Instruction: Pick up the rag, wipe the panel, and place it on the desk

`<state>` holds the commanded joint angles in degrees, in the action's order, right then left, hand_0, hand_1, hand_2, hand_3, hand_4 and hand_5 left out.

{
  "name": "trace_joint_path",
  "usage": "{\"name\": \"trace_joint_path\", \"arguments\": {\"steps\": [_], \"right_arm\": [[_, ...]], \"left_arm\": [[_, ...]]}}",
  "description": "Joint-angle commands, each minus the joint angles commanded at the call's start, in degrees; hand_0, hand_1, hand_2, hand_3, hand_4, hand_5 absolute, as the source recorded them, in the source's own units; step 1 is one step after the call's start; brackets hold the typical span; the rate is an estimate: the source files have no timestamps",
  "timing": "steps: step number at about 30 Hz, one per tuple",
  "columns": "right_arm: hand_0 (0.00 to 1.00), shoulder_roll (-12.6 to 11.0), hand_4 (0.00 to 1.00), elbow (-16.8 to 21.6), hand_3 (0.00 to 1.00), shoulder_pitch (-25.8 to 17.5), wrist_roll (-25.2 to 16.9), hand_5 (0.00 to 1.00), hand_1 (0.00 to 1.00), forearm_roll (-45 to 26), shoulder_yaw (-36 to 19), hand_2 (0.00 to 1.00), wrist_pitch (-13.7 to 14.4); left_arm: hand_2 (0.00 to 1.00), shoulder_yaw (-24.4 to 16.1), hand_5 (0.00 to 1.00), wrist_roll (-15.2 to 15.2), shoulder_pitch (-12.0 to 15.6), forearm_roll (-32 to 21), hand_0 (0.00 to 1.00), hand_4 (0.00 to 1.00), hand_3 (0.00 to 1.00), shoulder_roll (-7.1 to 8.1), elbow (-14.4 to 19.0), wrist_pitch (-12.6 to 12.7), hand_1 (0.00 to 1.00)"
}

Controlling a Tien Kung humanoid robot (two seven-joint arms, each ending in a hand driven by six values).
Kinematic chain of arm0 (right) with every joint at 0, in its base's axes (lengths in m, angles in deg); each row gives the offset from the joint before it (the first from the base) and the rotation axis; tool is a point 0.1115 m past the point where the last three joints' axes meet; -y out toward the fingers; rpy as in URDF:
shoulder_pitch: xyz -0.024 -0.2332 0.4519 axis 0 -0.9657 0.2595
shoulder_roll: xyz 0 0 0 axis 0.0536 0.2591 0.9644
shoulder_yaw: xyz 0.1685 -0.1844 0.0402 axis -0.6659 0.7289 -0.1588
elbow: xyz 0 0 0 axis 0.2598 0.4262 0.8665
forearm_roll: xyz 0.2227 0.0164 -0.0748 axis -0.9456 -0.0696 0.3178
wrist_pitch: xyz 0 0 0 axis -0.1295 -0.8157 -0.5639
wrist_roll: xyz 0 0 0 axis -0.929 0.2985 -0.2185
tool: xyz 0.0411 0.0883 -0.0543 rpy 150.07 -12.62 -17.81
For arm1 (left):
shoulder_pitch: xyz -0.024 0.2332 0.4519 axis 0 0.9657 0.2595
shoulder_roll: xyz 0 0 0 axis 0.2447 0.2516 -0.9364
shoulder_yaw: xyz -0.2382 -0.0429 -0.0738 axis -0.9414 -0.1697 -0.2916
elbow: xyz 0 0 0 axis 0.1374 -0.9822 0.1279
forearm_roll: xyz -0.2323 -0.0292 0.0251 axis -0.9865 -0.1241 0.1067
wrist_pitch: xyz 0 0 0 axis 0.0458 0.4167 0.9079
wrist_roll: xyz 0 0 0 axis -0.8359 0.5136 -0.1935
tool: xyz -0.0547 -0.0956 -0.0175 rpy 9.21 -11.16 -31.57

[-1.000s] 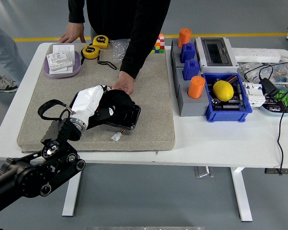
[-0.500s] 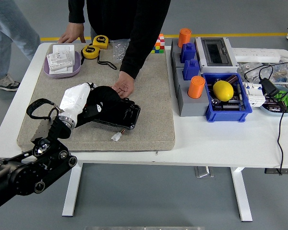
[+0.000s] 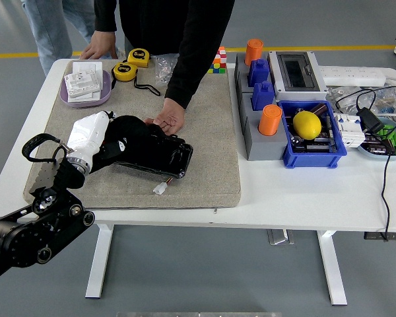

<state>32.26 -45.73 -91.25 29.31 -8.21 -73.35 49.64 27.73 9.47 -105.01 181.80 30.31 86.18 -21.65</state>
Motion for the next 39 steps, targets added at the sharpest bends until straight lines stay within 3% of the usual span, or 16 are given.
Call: {"name": "trace_joint_path", "arguments": {"steps": [15, 39], "right_arm": [[0.744, 0.11, 0.998, -0.1, 0.62, -0.05, -0.07, 0.541, 0.694, -0.35, 0.49, 0.703, -0.33], [0.746, 0.14, 0.998, -0.13, 0.623, 0.03, 0.0, 0.544, 0.694, -0.22, 0.15, 0.703, -0.63]], "left_arm": [[0.478, -1.62, 0.002, -0.26, 0.38, 0.19, 0.32, 0.188, 0.456, 1.79, -0.56, 0.2, 0.226], [0.478, -2.48, 0.002, -0.2, 0.41, 0.29, 0.305, 0.204, 0.457, 2.29, -3.0, 0.52, 0.226]]}}
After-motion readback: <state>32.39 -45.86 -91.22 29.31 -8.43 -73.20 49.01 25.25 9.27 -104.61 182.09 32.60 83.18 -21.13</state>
